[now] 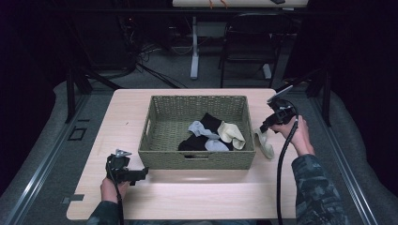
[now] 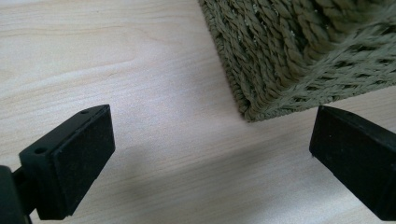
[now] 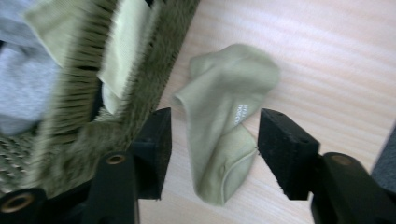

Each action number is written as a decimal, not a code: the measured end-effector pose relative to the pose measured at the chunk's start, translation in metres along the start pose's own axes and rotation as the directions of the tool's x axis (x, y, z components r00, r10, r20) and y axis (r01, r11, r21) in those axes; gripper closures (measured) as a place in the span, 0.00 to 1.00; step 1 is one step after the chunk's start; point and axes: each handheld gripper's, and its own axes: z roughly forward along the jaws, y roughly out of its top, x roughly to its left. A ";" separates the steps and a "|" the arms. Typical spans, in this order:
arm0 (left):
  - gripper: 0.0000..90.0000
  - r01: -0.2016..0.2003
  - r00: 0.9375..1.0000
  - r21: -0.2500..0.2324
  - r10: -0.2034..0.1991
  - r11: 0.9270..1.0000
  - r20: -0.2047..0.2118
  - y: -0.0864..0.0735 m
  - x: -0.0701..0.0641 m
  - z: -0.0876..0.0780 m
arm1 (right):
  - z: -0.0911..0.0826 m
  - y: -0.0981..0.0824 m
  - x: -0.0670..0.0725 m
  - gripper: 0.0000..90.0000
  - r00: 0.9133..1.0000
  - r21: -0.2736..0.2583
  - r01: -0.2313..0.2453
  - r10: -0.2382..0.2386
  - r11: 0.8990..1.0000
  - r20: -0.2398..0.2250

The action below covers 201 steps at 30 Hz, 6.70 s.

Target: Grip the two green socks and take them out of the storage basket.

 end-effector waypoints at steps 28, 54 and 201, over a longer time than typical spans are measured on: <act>0.00 -0.002 1.000 -0.003 0.002 1.000 0.001 0.000 -0.001 0.000 | -0.048 0.058 0.125 0.27 0.952 -0.052 0.304 -0.305 0.951 -0.014; 0.00 -0.007 1.000 -0.009 0.008 1.000 0.015 0.000 -0.002 0.000 | 0.039 0.065 0.123 0.39 0.959 0.102 0.282 -0.284 0.954 0.010; 0.00 -0.005 1.000 -0.025 0.006 1.000 0.023 0.001 -0.001 -0.001 | -0.016 -0.005 -0.015 0.97 0.991 0.057 -0.051 0.044 0.997 0.125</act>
